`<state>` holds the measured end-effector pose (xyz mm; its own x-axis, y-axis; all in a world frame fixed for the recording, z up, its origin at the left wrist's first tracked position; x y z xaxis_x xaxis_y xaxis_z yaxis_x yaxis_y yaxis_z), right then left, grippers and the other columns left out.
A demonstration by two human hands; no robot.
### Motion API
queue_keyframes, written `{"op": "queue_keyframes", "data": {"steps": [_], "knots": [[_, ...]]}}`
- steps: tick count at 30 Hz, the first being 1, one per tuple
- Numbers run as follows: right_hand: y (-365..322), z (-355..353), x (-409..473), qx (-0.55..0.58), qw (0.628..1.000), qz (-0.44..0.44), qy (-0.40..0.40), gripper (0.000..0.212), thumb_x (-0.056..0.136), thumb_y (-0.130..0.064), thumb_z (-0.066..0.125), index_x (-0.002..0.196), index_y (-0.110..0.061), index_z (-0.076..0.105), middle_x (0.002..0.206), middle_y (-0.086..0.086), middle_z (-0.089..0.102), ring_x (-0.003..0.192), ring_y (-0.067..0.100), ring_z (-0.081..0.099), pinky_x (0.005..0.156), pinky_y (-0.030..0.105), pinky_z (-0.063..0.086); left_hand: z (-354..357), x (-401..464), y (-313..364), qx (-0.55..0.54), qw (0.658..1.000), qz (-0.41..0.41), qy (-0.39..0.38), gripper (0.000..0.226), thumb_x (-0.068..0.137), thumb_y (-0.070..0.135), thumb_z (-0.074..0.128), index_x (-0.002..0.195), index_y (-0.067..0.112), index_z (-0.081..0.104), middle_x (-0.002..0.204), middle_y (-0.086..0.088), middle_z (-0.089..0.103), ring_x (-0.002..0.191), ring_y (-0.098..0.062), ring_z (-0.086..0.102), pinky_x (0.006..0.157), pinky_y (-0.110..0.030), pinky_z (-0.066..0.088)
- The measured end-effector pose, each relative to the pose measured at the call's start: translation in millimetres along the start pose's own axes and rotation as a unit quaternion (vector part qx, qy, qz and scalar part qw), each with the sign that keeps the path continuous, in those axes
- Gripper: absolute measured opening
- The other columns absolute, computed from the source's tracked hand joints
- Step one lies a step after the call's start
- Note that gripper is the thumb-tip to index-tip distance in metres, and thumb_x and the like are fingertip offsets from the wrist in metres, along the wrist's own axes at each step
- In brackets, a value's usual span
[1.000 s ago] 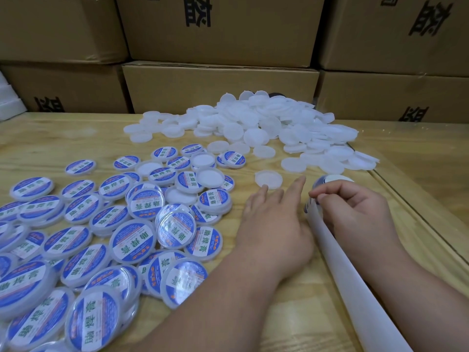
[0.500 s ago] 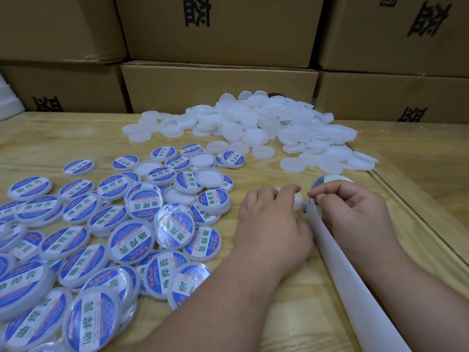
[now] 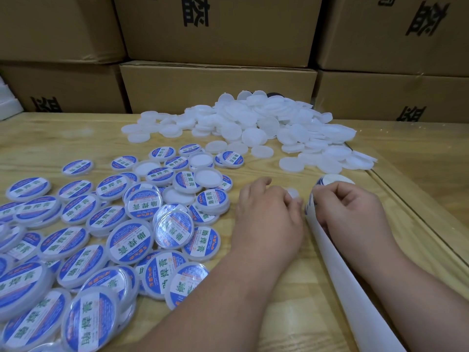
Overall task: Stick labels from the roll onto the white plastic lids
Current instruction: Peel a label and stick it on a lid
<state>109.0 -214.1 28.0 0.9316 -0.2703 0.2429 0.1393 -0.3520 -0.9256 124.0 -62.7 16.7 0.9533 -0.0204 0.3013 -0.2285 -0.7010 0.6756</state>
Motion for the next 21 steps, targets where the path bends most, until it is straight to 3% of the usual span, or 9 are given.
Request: {"op": "queue_keyframes", "data": {"steps": [3, 5, 8, 10, 13, 15, 17, 18, 21], "knots": [[-1.0, 7.1, 0.7, -0.038, 0.999, -0.002, -0.039, 0.031, 0.084, -0.04, 0.073, 0.07, -0.013, 0.066, 0.047, -0.01, 0.045, 0.043, 0.005, 0.037, 0.043, 0.015, 0.034, -5.4, 1.3, 2.4, -0.05, 0.999, 0.011, 0.018, 0.02, 0.101, 0.035, 0.05, 0.085, 0.025, 0.049, 0.143, -0.001, 0.052, 0.137, -0.012, 0.038, 0.099, -0.022, 0.028], [0.5, 10.1, 1.6, -0.032, 0.998, 0.005, -0.062, 0.027, 0.085, -0.036, 0.075, 0.073, -0.013, 0.067, 0.047, -0.007, 0.051, 0.041, 0.005, 0.042, 0.042, 0.014, 0.035, -11.9, 1.4, 1.9, -0.098, 0.994, 0.009, 0.045, 0.021, 0.102, 0.034, 0.05, 0.085, 0.021, 0.051, 0.118, 0.003, 0.063, 0.112, -0.01, 0.052, 0.08, -0.019, 0.031], [5.0, 14.0, 1.1, -0.025, 0.995, 0.029, -0.093, 0.017, 0.089, -0.021, 0.073, 0.078, -0.01, 0.067, 0.048, -0.001, 0.059, 0.038, 0.008, 0.051, 0.041, 0.016, 0.04, -17.4, 1.0, -0.8, -0.175, 0.983, -0.01, 0.063, 0.024, 0.1, 0.042, 0.046, 0.084, 0.025, 0.05, 0.078, 0.008, 0.064, 0.074, -0.008, 0.058, 0.064, -0.03, 0.04], [6.9, 13.6, 2.1, -0.043, 0.994, 0.027, -0.097, 0.015, 0.089, -0.017, 0.07, 0.076, -0.009, 0.066, 0.047, -0.003, 0.057, 0.037, 0.008, 0.049, 0.04, 0.016, 0.039, -16.8, -0.2, -2.7, -0.226, 0.972, -0.03, 0.06, 0.02, 0.097, 0.045, 0.042, 0.087, 0.029, 0.048, 0.078, 0.008, 0.067, 0.073, -0.01, 0.065, 0.07, -0.039, 0.053], [6.6, 14.1, 2.3, -0.052, 0.992, 0.017, -0.11, 0.018, 0.09, -0.017, 0.068, 0.074, -0.009, 0.066, 0.049, 0.002, 0.053, 0.042, 0.01, 0.044, 0.043, 0.018, 0.036, -11.9, 0.7, -4.1, -0.262, 0.963, -0.049, 0.031, 0.011, 0.094, 0.051, 0.042, 0.093, 0.04, 0.045, 0.084, 0.009, 0.07, 0.077, -0.016, 0.07, 0.075, -0.047, 0.058], [3.8, 17.0, 0.8, -0.044, 0.991, 0.01, -0.129, 0.019, 0.091, -0.02, 0.069, 0.075, -0.008, 0.068, 0.063, 0.018, 0.06, 0.054, 0.013, 0.048, 0.053, 0.024, 0.039, -6.8, 2.7, -5.7, -0.261, 0.964, -0.052, 0.004, 0.009, 0.093, 0.051, 0.053, 0.096, 0.043, 0.049, 0.082, 0.011, 0.069, 0.072, -0.01, 0.067, 0.072, -0.037, 0.057], [2.8, 20.7, -1.9, -0.019, 0.988, 0.019, -0.149, 0.022, 0.092, -0.024, 0.069, 0.078, -0.007, 0.07, 0.078, 0.026, 0.067, 0.063, 0.018, 0.052, 0.062, 0.032, 0.041, -4.3, 3.6, -5.9, -0.242, 0.969, -0.047, -0.017, 0.007, 0.092, 0.044, 0.062, 0.096, 0.043, 0.055, 0.078, 0.013, 0.067, 0.063, 0.0, 0.06, 0.059, -0.018, 0.048], [3.3, 21.8, -2.6, -0.008, 0.987, 0.028, -0.156, 0.022, 0.093, -0.025, 0.069, 0.08, -0.007, 0.071, 0.082, 0.027, 0.068, 0.065, 0.02, 0.054, 0.064, 0.035, 0.042, -3.8, 3.5, -5.3, -0.232, 0.971, -0.047, -0.025, 0.007, 0.092, 0.04, 0.064, 0.095, 0.043, 0.059, 0.079, 0.015, 0.067, 0.064, 0.003, 0.06, 0.054, -0.011, 0.042], [4.2, 22.4, -2.9, 0.0, 0.986, 0.034, -0.166, 0.02, 0.095, -0.023, 0.068, 0.084, -0.009, 0.074, 0.087, 0.027, 0.071, 0.071, 0.023, 0.058, 0.068, 0.039, 0.045, -3.9, 3.4, -4.3, -0.234, 0.971, -0.047, -0.035, 0.012, 0.092, 0.031, 0.066, 0.092, 0.042, 0.063, 0.084, 0.022, 0.067, 0.08, 0.009, 0.06, 0.059, -0.005, 0.043]]}}
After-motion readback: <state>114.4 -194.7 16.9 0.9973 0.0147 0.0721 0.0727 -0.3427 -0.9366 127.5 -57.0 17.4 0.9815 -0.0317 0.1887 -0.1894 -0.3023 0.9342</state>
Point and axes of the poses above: each hand's wrist, its own x-axis towards the middle knuckle, its own z-axis out of the palm, y = z × x, the point moved 8 cm from there along x, towards the middle knuckle
